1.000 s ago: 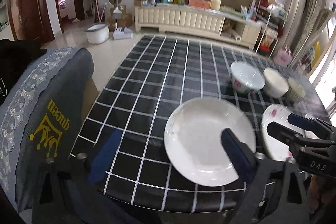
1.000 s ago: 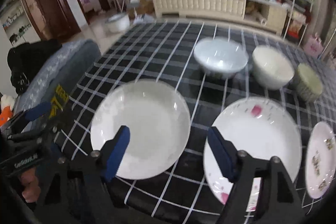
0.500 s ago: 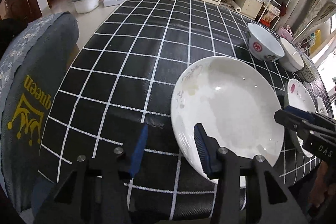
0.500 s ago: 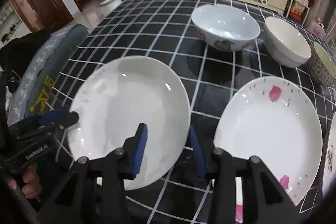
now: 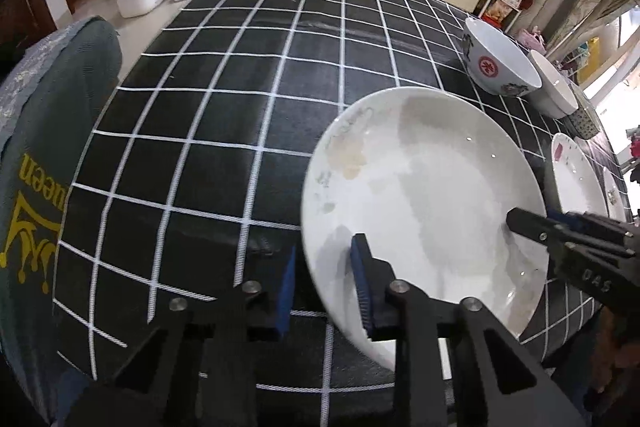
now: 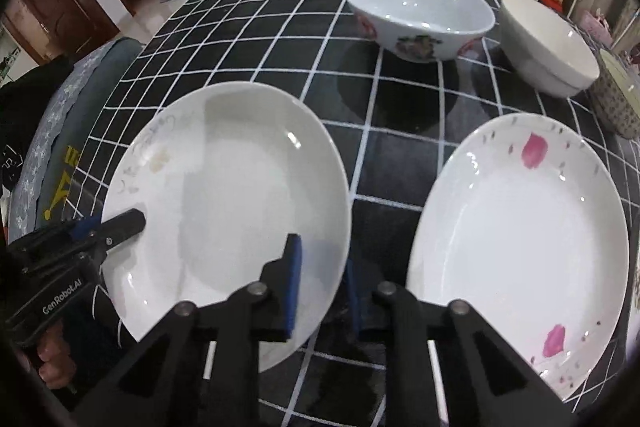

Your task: Organize plates and bowls

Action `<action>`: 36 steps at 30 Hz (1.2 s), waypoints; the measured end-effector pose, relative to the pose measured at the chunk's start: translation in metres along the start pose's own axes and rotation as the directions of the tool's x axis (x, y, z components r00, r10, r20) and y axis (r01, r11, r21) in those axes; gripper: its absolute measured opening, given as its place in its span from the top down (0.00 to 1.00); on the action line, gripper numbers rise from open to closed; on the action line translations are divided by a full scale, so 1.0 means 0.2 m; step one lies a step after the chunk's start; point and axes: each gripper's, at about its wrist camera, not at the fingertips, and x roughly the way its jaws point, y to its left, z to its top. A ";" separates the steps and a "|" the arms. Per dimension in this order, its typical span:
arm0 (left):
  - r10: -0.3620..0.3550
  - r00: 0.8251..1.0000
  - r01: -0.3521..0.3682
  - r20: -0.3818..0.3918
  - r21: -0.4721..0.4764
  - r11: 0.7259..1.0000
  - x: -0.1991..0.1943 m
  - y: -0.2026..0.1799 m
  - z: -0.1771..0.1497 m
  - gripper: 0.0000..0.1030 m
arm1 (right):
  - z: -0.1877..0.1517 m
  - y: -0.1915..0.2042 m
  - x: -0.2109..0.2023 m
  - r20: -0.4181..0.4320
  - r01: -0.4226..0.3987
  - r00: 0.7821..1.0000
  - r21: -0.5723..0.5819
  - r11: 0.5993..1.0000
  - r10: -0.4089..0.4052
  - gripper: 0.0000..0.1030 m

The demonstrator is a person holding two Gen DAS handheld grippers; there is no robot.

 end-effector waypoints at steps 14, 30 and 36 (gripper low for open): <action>0.063 0.996 -0.066 0.060 0.052 0.996 -0.07 -0.06 0.00 0.81 | 0.02 0.05 -0.10 0.067 0.034 0.997 -0.002 0.999 -0.034 0.78; 0.107 0.994 -0.107 0.035 -0.003 0.994 -0.05 0.05 -0.02 0.81 | 0.00 0.13 0.01 0.045 0.013 0.999 -0.037 0.999 -0.011 0.78; 0.107 0.994 -0.107 0.030 0.008 0.994 -0.03 0.02 -0.02 0.81 | 0.01 0.11 -0.01 0.058 0.023 0.998 -0.036 0.999 -0.021 0.78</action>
